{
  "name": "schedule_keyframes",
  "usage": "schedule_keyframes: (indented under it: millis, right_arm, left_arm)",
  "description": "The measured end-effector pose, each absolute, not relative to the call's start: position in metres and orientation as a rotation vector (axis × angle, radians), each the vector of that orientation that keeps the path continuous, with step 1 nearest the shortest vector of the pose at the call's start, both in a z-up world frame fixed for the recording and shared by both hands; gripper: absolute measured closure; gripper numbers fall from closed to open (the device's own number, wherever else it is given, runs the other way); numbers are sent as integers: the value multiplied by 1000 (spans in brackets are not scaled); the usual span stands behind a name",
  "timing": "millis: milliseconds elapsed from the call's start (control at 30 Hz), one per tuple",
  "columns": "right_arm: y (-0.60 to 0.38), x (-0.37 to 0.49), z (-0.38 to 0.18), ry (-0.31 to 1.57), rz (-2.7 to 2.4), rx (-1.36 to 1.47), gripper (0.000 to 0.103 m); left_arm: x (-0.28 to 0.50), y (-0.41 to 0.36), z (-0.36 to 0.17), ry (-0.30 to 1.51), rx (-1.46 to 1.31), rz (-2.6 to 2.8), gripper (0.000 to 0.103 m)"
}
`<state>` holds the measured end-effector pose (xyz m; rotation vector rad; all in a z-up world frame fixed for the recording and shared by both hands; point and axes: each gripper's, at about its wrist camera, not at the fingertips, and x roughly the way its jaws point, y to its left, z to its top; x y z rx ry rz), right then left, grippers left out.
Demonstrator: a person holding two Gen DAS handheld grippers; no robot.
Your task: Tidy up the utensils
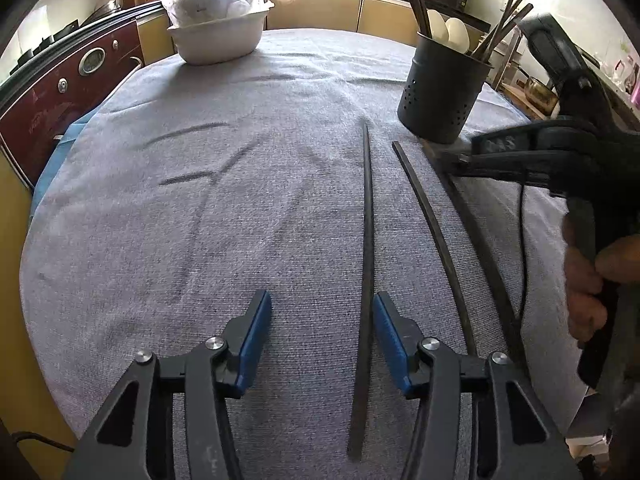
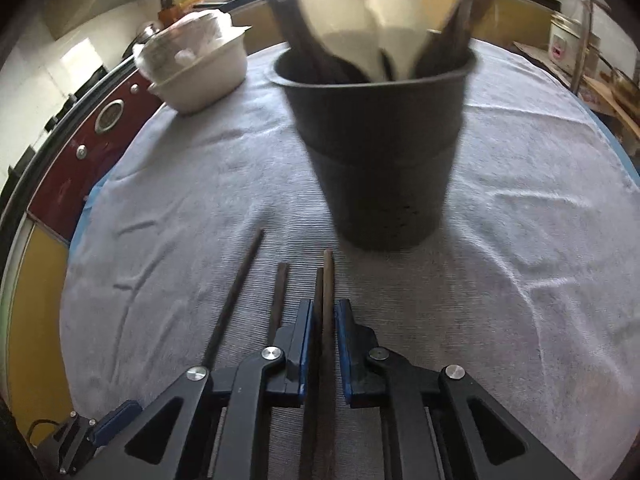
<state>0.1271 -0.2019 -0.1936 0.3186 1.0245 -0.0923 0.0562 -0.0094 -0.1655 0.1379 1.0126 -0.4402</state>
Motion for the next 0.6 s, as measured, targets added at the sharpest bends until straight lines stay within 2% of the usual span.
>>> schedule_keyframes:
  millis: [333,600]
  right_arm:
    - [-255,88,-191,1025,-101,479,90]
    - [-226,105,-180,1031,-80,313,89]
  left_arm:
    - [54,-11,-165,1006,150,-438,49]
    - [59,-10,-163,1033,137,-447,50]
